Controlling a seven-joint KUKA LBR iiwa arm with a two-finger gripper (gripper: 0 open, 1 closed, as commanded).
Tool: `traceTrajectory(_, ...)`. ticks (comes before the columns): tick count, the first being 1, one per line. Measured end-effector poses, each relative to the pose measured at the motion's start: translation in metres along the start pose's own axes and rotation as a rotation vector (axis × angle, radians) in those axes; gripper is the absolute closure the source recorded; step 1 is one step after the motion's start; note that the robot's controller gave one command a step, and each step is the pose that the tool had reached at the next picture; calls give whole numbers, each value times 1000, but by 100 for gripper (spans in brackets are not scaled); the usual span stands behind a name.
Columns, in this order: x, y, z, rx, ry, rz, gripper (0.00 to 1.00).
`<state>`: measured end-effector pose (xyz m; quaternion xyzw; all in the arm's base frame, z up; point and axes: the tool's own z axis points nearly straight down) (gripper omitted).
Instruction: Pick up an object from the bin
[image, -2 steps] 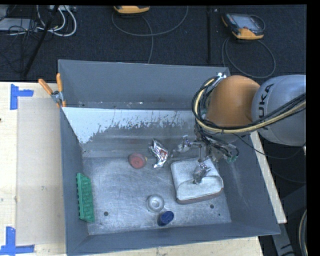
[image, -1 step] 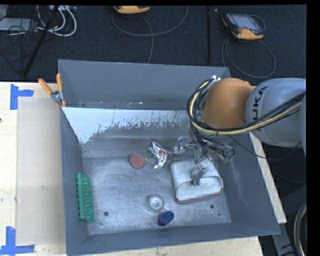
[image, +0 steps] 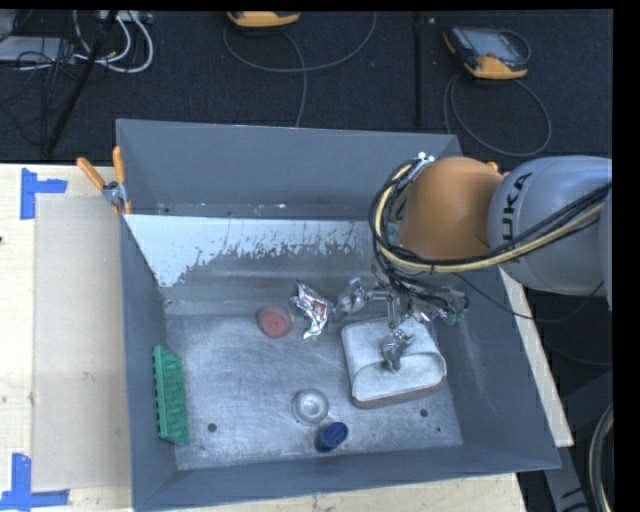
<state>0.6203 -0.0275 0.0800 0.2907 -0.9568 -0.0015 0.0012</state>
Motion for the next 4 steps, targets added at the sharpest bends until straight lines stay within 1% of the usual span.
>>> traceTrajectory(1,3,-1,0,-3,13,1,100)
traceTrajectory(2,1,0,-69,7,-8,5,100)
traceTrajectory(3,0,0,-80,3,-4,8,100)
traceTrajectory(4,0,0,-97,4,-4,12,100)
